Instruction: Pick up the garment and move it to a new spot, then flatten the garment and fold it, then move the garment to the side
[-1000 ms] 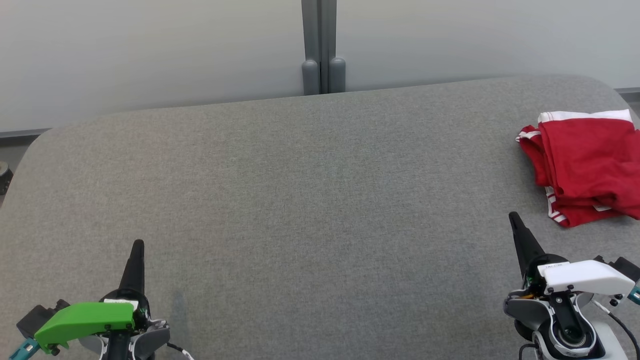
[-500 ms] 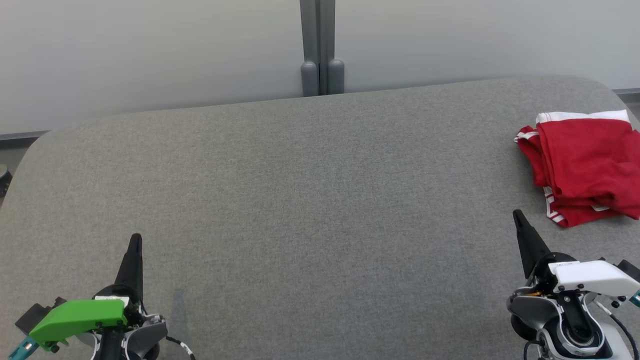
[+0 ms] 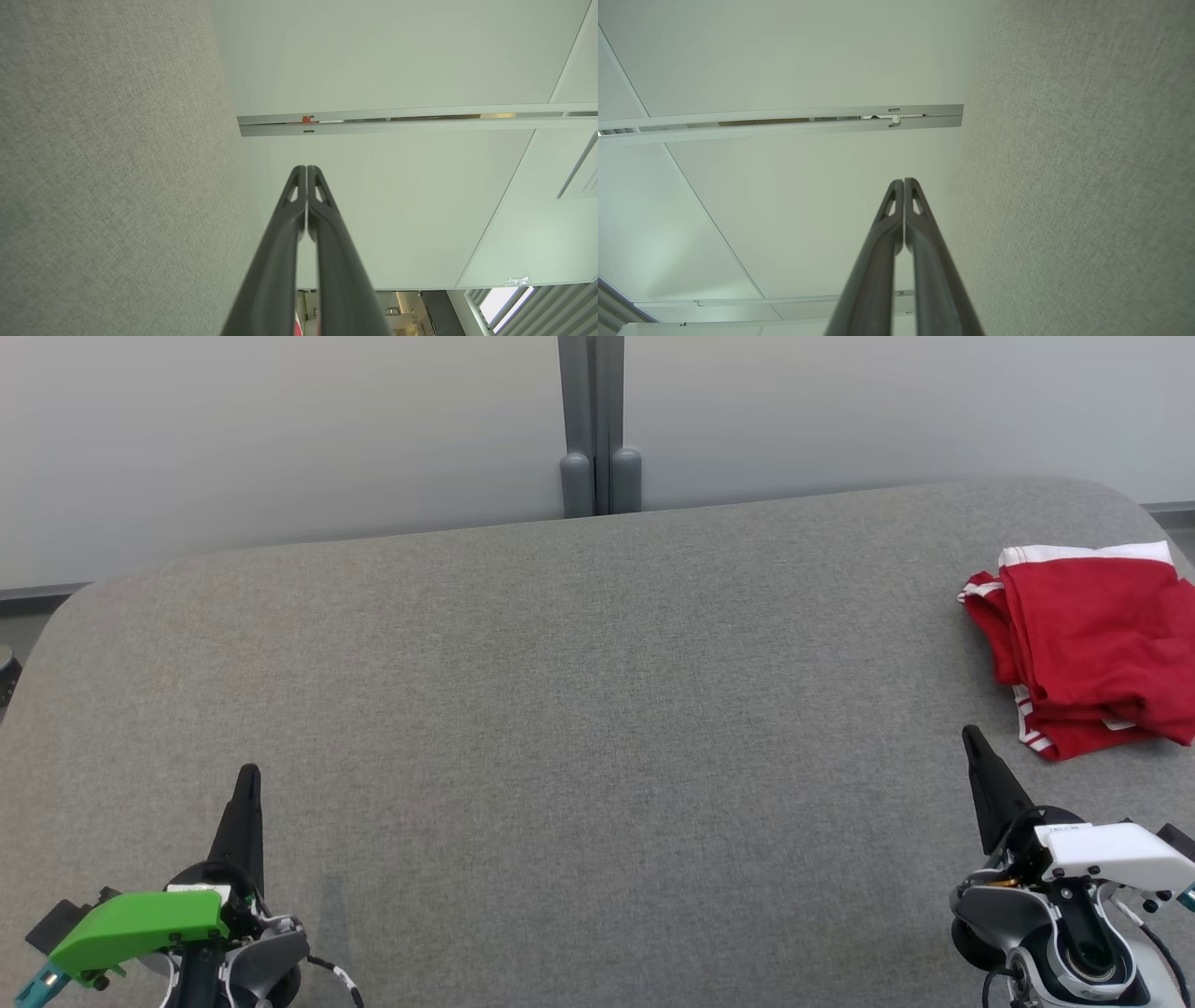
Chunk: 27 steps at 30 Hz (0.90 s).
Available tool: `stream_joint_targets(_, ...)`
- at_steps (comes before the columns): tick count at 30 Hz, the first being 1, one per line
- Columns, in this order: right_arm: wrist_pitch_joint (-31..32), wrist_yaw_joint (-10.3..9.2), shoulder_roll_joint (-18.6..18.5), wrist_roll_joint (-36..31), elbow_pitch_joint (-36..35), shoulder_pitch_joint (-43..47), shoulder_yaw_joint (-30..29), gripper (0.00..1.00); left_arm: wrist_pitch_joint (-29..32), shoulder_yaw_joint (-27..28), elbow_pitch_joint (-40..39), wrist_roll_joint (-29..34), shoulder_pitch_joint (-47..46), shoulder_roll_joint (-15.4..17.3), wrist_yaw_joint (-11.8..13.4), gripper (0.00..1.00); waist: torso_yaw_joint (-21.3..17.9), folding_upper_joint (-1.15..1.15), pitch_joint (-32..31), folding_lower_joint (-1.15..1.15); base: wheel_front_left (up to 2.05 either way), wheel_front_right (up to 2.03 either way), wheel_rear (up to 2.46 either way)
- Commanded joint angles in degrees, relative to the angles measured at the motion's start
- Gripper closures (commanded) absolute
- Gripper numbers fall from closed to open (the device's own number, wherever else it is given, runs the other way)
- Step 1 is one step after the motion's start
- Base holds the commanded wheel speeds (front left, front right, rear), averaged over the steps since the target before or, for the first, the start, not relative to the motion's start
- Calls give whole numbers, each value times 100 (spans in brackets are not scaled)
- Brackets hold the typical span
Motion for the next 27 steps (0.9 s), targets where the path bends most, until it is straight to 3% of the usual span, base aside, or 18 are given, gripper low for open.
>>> stream_joint_targets(1,14,2,-8,12,-32,51,-14,100,26,17,-9,-16,-59,37,-28,100,0,0,0,0,0,0,0)
stream_joint_targets(27,41,2,11,-22,-30,47,-37,100,26,15,-11,-17,-58,37,-27,100,0,0,0,0,0,0,0)
